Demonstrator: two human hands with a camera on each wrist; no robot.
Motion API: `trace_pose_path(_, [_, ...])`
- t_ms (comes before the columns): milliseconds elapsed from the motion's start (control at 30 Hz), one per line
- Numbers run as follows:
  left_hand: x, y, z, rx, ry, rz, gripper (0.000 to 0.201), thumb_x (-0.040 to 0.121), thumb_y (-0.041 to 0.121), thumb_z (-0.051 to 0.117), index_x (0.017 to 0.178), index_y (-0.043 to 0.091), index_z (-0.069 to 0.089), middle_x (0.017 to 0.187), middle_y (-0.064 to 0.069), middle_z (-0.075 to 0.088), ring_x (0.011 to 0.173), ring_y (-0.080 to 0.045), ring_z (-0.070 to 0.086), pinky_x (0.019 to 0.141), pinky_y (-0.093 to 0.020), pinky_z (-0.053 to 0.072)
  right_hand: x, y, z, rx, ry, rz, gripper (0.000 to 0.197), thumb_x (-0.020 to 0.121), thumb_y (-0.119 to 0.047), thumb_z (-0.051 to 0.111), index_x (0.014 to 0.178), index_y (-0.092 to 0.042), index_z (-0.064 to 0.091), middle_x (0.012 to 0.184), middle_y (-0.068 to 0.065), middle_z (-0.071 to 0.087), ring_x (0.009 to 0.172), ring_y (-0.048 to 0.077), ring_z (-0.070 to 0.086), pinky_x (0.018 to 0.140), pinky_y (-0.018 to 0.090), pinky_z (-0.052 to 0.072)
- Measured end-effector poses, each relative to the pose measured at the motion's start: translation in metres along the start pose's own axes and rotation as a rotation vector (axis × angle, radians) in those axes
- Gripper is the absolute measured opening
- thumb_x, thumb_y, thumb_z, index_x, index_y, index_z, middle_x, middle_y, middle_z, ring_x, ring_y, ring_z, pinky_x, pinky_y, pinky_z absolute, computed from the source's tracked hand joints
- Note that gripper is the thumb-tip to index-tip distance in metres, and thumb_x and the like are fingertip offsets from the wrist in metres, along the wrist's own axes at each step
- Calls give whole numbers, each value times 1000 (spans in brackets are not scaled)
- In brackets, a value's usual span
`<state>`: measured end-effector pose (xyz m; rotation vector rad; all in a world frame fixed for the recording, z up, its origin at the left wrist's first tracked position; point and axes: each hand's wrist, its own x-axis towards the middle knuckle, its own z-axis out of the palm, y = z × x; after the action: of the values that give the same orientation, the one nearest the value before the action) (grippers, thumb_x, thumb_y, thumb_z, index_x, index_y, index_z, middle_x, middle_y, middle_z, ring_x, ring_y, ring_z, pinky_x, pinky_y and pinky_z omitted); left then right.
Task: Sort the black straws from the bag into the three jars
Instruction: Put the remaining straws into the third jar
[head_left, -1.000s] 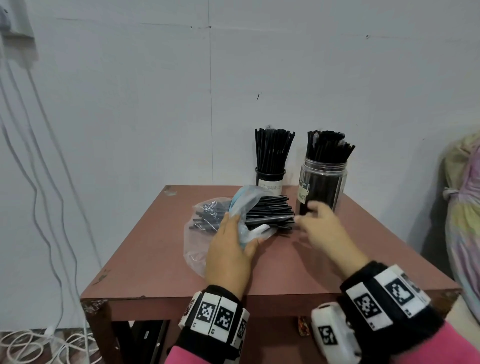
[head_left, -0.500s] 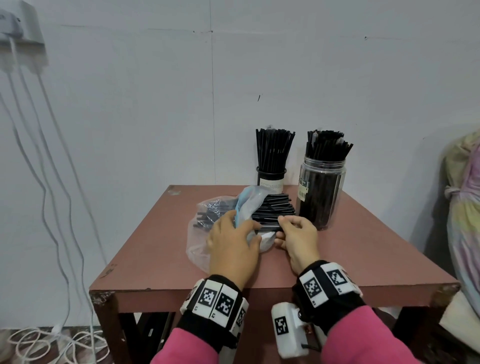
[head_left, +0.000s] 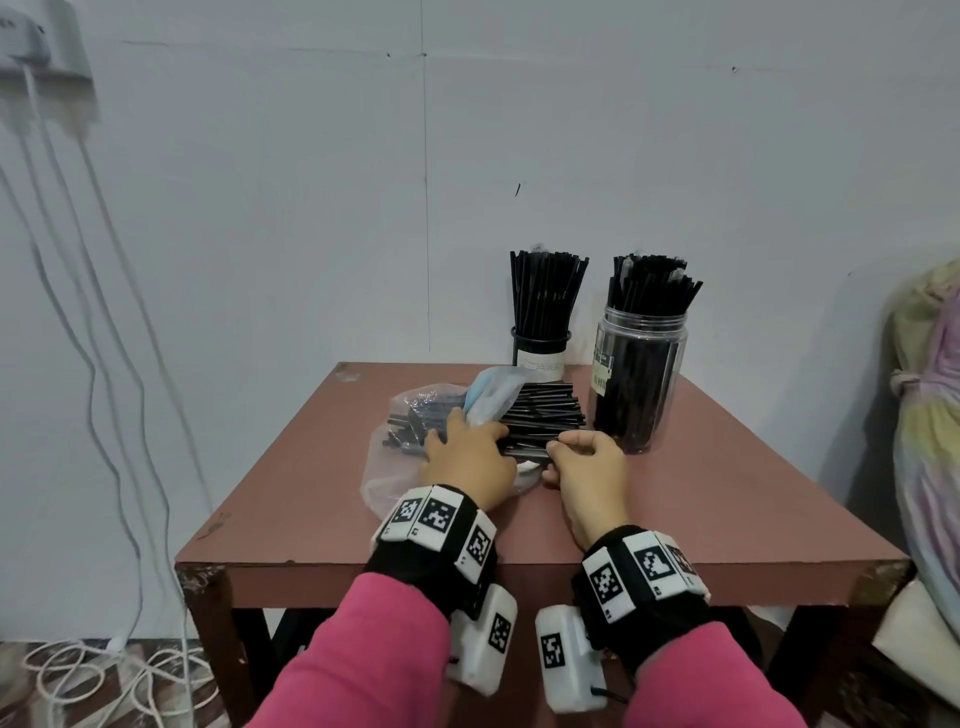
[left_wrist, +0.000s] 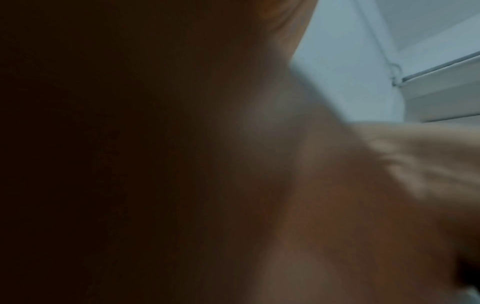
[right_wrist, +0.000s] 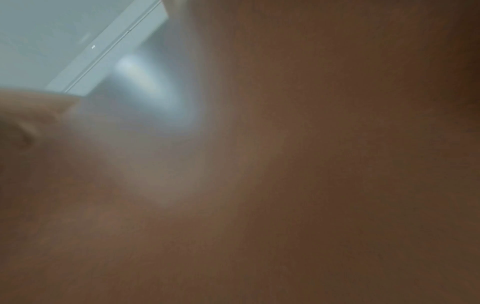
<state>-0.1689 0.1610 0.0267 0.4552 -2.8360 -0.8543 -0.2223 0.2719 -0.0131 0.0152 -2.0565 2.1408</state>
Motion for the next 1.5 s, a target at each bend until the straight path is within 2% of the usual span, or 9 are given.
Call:
trace_pose_path(133, [-1,-14,8,-58,138,41,45,89,27,51,133,37,51,154,-1,24,135,-31,22,111,-44,28,-3,1,5,-115,-73,-38,35,65,-28,77,95,-27,58,102,2,64,78,20,68,85,50,54])
trace_pose_path(233, [-2,-18,11,-81,173,52,44,88,27,51,130,40,52,153,1,26,134,-29,23,111,-45,28,-4,3,6,-250,-121,-70,47,69,-23,79,111,-23,58,111,5,66,102,24,63,93,45,50])
trace_pose_path(500, [-4,-19,13,-47,162,64,53,89,28,50,138,46,41,158,-1,18,139,-30,17,113,-47,24,-7,2,1,-180,-84,-139,31,74,-9,77,79,-34,60,95,-4,67,93,18,64,91,43,52])
trace_pose_path(800, [-5,-19,14,-18,162,93,52,89,33,53,137,51,40,159,0,14,140,-30,15,114,-47,21,-9,0,0,-43,-182,-167,21,81,-8,73,83,-28,71,88,0,73,86,19,68,88,46,55])
trace_pose_path(967, [-5,-19,16,-5,192,97,54,89,37,55,139,46,37,159,-3,10,141,-30,13,112,-47,23,-14,-7,-1,128,-211,-205,17,85,-2,68,87,-19,72,81,-1,72,68,10,65,68,26,55])
trace_pose_path(1100, [-4,-20,19,19,256,104,42,91,32,52,131,37,44,156,-6,17,136,-33,20,107,-48,32,-17,-13,-3,362,-269,-112,12,86,1,65,95,-7,69,88,9,70,71,16,64,61,22,55])
trace_pose_path(1233, [-2,-21,20,19,286,108,36,91,27,51,127,33,46,153,-6,22,131,-33,25,103,-49,36,-17,-13,-4,292,-326,-114,26,85,6,61,106,-9,67,97,6,64,78,11,59,57,14,47])
trace_pose_path(1367, [-1,-22,20,14,297,99,37,92,23,48,127,32,45,151,-7,22,129,-35,27,103,-50,36,-21,-11,-2,173,-460,-130,41,76,13,69,109,-12,66,96,7,70,83,14,67,73,25,56])
trace_pose_path(1500, [1,-23,21,-2,294,95,37,92,24,49,128,32,46,153,-6,21,131,-34,25,104,-49,35,-16,-6,-1,73,-325,-204,41,74,20,63,95,-14,71,96,12,72,94,27,68,85,33,56])
